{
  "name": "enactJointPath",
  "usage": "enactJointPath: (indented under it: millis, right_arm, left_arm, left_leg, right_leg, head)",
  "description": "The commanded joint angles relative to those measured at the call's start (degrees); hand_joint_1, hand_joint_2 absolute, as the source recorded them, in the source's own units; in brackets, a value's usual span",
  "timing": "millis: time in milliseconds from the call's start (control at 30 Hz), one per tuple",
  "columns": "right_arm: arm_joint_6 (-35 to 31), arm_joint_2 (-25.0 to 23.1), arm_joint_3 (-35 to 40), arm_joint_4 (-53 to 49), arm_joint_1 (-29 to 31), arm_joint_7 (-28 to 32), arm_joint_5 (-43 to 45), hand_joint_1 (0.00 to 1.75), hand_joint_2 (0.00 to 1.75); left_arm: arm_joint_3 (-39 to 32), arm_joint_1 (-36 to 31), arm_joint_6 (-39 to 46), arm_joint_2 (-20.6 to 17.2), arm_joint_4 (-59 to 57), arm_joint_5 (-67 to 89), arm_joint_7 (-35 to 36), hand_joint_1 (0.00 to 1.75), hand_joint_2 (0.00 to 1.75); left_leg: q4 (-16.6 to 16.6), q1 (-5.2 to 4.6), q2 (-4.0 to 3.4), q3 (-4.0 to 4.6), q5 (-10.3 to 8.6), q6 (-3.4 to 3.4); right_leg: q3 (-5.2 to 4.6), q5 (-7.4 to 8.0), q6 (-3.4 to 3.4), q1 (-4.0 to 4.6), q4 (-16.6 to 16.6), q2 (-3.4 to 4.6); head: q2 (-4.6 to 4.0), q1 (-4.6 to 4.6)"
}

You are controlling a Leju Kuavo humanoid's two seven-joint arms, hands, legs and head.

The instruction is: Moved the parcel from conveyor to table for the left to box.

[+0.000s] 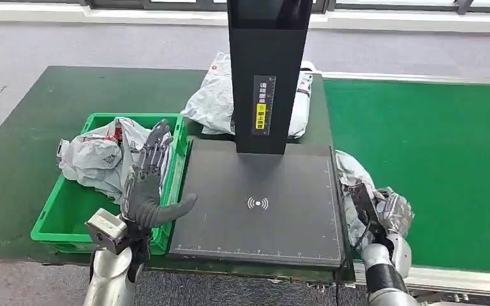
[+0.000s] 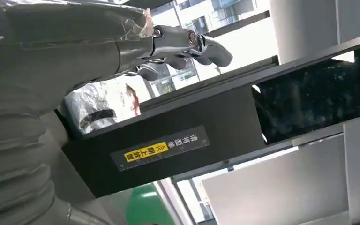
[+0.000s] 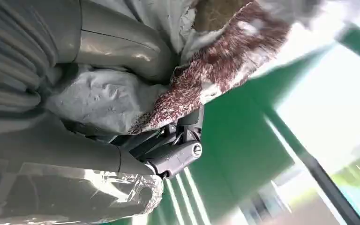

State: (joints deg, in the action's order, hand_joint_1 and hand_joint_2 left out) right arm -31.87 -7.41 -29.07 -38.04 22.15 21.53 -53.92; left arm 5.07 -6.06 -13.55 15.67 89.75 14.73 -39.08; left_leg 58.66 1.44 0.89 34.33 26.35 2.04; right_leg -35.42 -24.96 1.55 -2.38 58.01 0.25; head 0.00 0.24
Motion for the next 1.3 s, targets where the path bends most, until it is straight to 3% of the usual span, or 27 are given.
enactJointPath:
  millis: [33, 233, 600, 900, 1000, 1300]
  right_arm:
    - [-5.0, -9.3, 11.6, -34.1, -10.7, 4.5, 1.2, 1.75, 1.75]
    - [-6.7, -9.9, 15.5, -38.3, -13.0, 7.8, 1.8, 1.75, 1.75]
    - [-4.4, -8.2, 39.0, -54.5, -22.9, 7.3, 1.0, 1.75, 1.75]
    - [-1.2, -6.8, 44.3, -53.9, -21.1, 7.2, 1.9, 1.75, 1.75]
    - [2.6, -5.9, 46.4, -52.9, -20.0, 7.4, 5.5, 1.75, 1.75]
    - [7.5, -5.8, 44.2, -48.1, -17.8, 6.8, 8.8, 1.75, 1.75]
  left_arm:
    - [-0.2, 0.9, 0.6, 0.5, -2.8, 1.0, -0.3, 0.00, 1.75]
    - [-0.5, 0.1, 0.5, 0.7, -3.5, 1.3, -0.5, 0.00, 1.75]
    - [0.5, -2.1, 1.5, -0.5, -7.8, -0.2, -0.9, 0.00, 1.75]
    - [0.5, -2.7, 1.5, -0.5, -8.9, -0.4, -0.9, 0.00, 1.75]
    - [0.8, -2.7, 2.1, -0.7, -8.9, -0.4, -0.9, 0.00, 1.75]
    - [0.9, -2.3, 2.4, -1.2, -8.4, -0.6, -0.9, 0.00, 1.75]
  left_leg:
    - [-0.1, -0.03, -0.24, -0.25, 0.09, -0.14]
    - [-0.1, -0.02, -0.09, -0.12, 0.05, -0.12]
    - [-0.1, -0.01, -0.07, -0.12, 0.05, -0.07]
    - [-0.1, 0.01, -0.17, -0.17, 0.03, -0.08]
    - [-0.2, 0.04, -0.18, -0.35, 0.02, -0.14]
    - [-0.1, 0.04, -0.16, -0.19, 0.02, -0.08]
  right_leg:
    - [0.15, -0.06, -0.26, 0.04, -0.1, 0.11]
    - [0.05, -0.06, -0.18, 0.03, -0.1, 0.05]
    - [0.03, -0.09, -0.16, 0.03, 0.0, 0.01]
    - [0.04, -0.06, -0.18, 0.05, -0.1, 0.10]
    - [0.23, -0.05, -0.29, 0.12, -0.2, 0.06]
    - [0.09, -0.03, -0.15, 0.07, -0.1, 0.10]
  head:
    - [-0.02, 0.02]
    - [0.00, 0.00]
    - [0.00, 0.00]
    - [0.00, 0.00]
    - [0.00, 0.00]
    - [0.00, 0.00]
